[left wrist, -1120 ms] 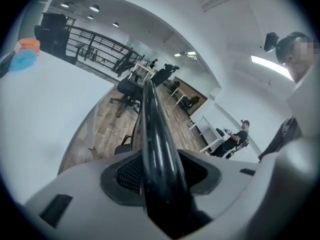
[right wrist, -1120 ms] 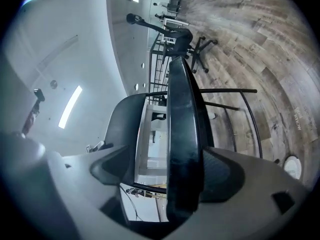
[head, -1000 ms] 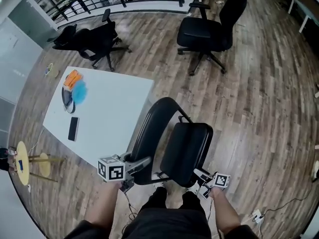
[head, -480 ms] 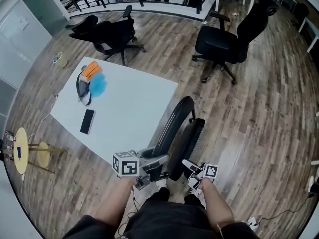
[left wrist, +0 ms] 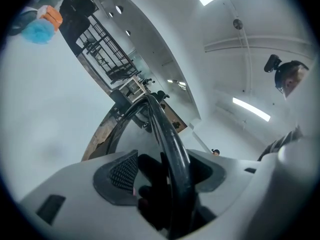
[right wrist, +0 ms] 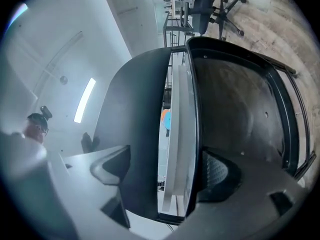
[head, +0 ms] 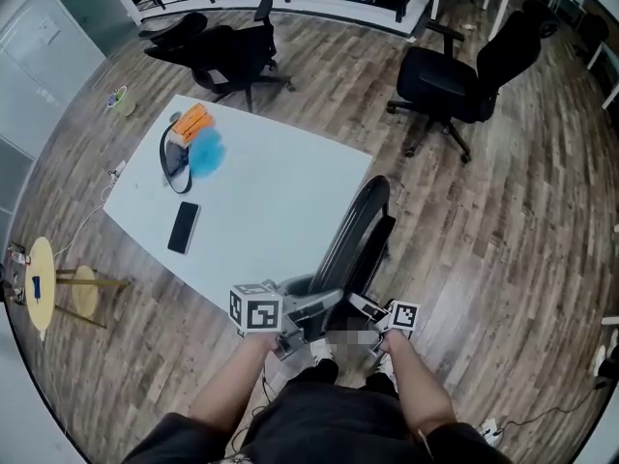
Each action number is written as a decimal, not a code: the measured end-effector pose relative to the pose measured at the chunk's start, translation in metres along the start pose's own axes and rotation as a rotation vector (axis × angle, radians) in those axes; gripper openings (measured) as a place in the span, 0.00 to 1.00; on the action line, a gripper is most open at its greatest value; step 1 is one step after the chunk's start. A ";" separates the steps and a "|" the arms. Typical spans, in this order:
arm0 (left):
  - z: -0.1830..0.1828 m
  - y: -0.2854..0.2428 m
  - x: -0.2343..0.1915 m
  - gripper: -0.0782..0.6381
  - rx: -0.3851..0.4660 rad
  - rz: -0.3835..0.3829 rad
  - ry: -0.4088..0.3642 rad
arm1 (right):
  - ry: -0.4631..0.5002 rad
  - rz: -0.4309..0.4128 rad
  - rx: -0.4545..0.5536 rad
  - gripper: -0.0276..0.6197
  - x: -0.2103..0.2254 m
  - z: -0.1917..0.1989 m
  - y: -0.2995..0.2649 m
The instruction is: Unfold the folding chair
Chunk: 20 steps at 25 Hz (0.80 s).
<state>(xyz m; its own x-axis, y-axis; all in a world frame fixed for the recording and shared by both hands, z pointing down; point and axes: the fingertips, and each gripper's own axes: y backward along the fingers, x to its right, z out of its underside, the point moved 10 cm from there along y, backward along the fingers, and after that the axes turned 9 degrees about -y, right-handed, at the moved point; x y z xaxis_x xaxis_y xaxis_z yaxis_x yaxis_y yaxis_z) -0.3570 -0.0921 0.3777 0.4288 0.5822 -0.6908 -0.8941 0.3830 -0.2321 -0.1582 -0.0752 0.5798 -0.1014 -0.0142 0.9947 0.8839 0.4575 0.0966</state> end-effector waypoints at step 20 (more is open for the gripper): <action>-0.027 0.060 -0.054 0.48 -0.002 -0.049 -0.076 | 0.087 0.049 -0.029 0.67 0.013 0.010 -0.066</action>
<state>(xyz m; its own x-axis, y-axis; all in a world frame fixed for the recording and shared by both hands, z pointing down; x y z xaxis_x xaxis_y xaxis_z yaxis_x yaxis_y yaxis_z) -0.4370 -0.1196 0.3825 0.4809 0.6156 -0.6243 -0.8718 0.4111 -0.2662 -0.2223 -0.0961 0.5859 -0.0183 -0.0703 0.9974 0.8997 0.4340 0.0471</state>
